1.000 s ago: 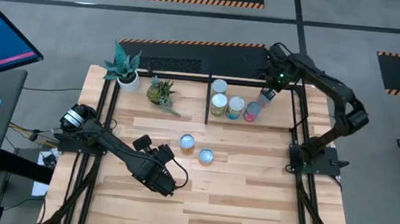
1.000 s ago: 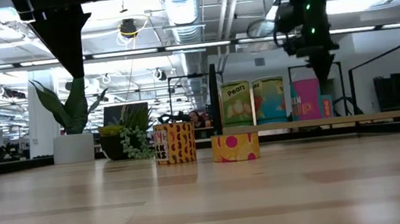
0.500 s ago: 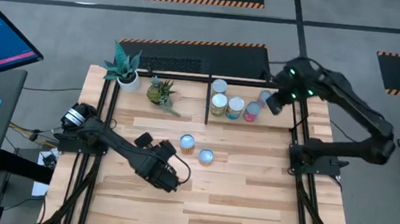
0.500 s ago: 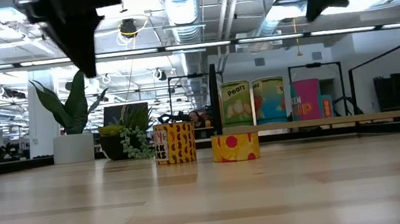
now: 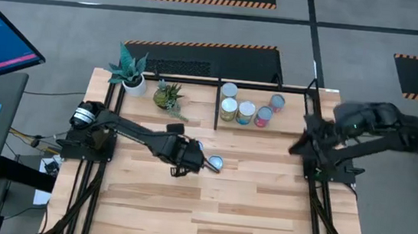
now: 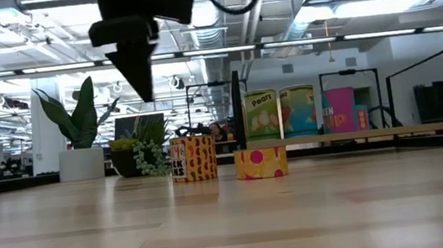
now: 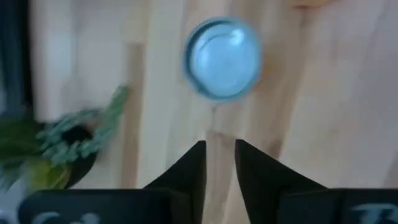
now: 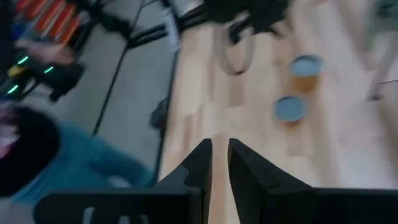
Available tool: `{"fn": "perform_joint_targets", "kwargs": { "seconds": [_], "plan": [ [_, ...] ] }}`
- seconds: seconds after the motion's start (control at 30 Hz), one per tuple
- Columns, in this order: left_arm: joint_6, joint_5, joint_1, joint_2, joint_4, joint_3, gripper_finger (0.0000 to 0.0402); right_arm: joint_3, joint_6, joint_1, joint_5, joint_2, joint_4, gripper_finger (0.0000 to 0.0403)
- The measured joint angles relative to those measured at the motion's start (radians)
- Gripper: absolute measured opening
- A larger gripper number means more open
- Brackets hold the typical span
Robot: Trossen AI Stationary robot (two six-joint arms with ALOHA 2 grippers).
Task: Pick and place cans onto a shelf
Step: Prepare the canned goods to the center of the table
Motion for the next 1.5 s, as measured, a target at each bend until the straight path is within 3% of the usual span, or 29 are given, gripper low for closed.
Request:
{"fn": "perform_joint_targets", "kwargs": {
  "seconds": [0.2,0.43,0.77,1.03,1.2,1.5],
  "plan": [
    [0.175,0.078,0.042,0.000,0.090,0.000,0.0121,-0.035,0.114,0.322,0.199,0.055,-0.011,0.0077],
    [0.475,0.143,0.051,0.001,0.204,0.000,0.0152,-0.097,0.340,0.553,0.450,0.108,-0.092,0.0077],
    [0.500,0.233,0.077,0.001,0.282,-0.040,0.0163,-0.228,0.761,0.799,0.541,0.160,-0.107,0.0077],
    [0.483,0.148,0.084,0.002,0.312,-0.110,0.0164,-0.241,0.974,0.921,0.625,0.217,-0.113,0.0077],
    [0.461,0.231,0.100,0.002,0.358,-0.166,0.0164,-0.241,1.029,0.940,0.641,0.269,-0.112,0.0077],
    [0.426,0.160,0.105,-0.018,0.220,-0.157,0.0149,-0.242,1.054,0.939,0.639,0.324,-0.099,0.0077]
  ]
}}
